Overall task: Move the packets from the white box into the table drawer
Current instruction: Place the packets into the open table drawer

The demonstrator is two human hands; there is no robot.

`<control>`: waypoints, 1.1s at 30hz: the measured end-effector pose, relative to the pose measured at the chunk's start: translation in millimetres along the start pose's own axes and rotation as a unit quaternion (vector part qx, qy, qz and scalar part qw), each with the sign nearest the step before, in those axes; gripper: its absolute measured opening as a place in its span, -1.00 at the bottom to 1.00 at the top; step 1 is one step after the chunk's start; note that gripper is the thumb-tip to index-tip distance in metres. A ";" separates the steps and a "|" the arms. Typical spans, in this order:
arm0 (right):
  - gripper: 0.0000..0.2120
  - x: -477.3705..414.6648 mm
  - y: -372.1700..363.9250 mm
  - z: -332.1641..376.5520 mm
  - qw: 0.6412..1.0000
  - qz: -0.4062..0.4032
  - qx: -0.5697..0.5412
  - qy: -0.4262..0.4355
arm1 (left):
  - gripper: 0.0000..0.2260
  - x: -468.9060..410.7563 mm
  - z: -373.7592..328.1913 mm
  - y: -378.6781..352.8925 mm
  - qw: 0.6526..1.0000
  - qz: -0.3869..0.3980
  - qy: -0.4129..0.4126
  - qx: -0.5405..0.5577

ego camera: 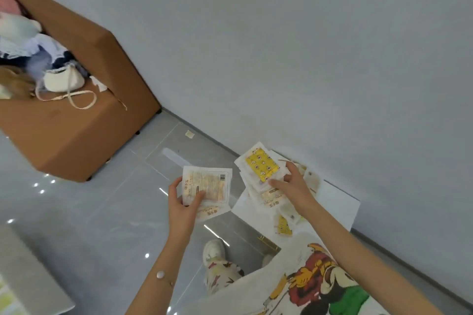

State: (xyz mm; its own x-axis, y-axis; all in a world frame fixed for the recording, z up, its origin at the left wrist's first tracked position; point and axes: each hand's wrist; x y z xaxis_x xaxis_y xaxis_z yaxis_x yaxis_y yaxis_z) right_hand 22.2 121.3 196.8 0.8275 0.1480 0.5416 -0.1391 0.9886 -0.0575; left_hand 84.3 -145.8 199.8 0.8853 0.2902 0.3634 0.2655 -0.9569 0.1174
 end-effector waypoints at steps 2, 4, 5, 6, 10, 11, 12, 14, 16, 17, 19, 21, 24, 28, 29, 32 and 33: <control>-0.58 -3.7 -33.6 11.8 0.999 0.036 0.028 0.004 | -0.51 4.8 -5.0 34.4 0.999 -0.027 -0.008 0.015; -0.59 -13.0 -76.1 24.6 0.996 0.073 0.050 0.010 | -0.52 7.5 -9.9 73.2 0.998 -0.059 -0.015 0.035; -0.60 -18.6 -98.4 31.7 0.994 0.090 0.061 0.016 | -0.53 8.3 -10.6 92.4 0.996 -0.074 -0.017 0.043; -0.59 -24.1 -121.0 38.7 0.992 0.105 0.071 0.018 | -0.54 9.1 -10.3 112.0 0.995 -0.088 -0.018 0.049; -0.59 -45.2 -211.1 64.1 0.984 0.150 0.096 0.017 | -0.57 9.8 -7.4 198.6 0.986 -0.151 -0.008 0.071; -0.59 -49.6 -231.0 68.7 0.981 0.162 0.102 0.018 | -0.57 10.2 -5.0 219.5 0.983 -0.167 -0.008 0.072; -0.59 -53.4 -251.0 73.2 0.979 0.173 0.109 0.018 | -0.57 10.6 -2.4 240.1 0.981 -0.182 -0.009 0.073; -0.60 -60.3 -292.7 81.2 0.973 0.191 0.128 0.021 | -0.56 11.5 1.9 280.9 0.975 -0.207 -0.010 0.080; -0.61 -68.6 -333.5 89.0 0.968 0.208 0.140 0.031 | -0.56 9.4 3.9 316.8 0.969 -0.227 -0.006 0.093; -0.62 -73.5 -353.0 92.7 0.966 0.216 0.138 0.033 | -0.56 6.7 4.5 332.4 0.967 -0.236 -0.005 0.099; -0.62 -84.1 -391.4 99.5 0.964 0.233 0.129 0.025 | -0.56 -0.1 4.4 359.8 0.961 -0.251 -0.003 0.112; -0.60 -95.7 -430.2 104.7 0.959 0.250 0.131 0.012 | -0.56 -8.2 4.6 383.0 0.952 -0.275 -0.001 0.134; -0.57 -117.8 -487.7 111.9 0.951 0.278 0.137 -0.005 | -0.56 -26.7 3.4 411.6 0.931 -0.320 0.005 0.174; -0.63 -158.6 -560.6 125.7 0.930 0.327 0.166 -0.009 | -0.55 -63.8 1.2 445.0 0.905 -0.368 0.012 0.214; -0.64 -170.8 -578.2 130.4 0.923 0.343 0.176 -0.010 | -0.55 -74.0 0.9 454.2 0.897 -0.383 0.012 0.222; -0.64 -205.9 -628.8 142.6 0.893 0.396 0.213 -0.014 | -0.55 -102.5 2.6 482.7 0.865 -0.432 0.018 0.254; -0.64 -211.9 -639.9 147.0 0.886 0.408 0.221 -0.012 | -0.55 -107.6 2.2 488.4 0.861 -0.435 0.015 0.264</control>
State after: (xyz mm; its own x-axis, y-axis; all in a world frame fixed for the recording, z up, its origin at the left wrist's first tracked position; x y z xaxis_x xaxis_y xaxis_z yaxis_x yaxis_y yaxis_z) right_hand -144.0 -546.7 242.1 0.3429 0.8021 0.4888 -0.8893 0.4448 -0.1060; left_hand 119.5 -644.4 215.9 0.2558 0.8910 0.3751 0.9664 -0.2457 -0.0754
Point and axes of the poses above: each hand's wrist, its own x-axis away from the middle knuckle, its own y-axis out of the back of the hand, z = x × y, and after that the axes turned 7 degrees about z, right-handed
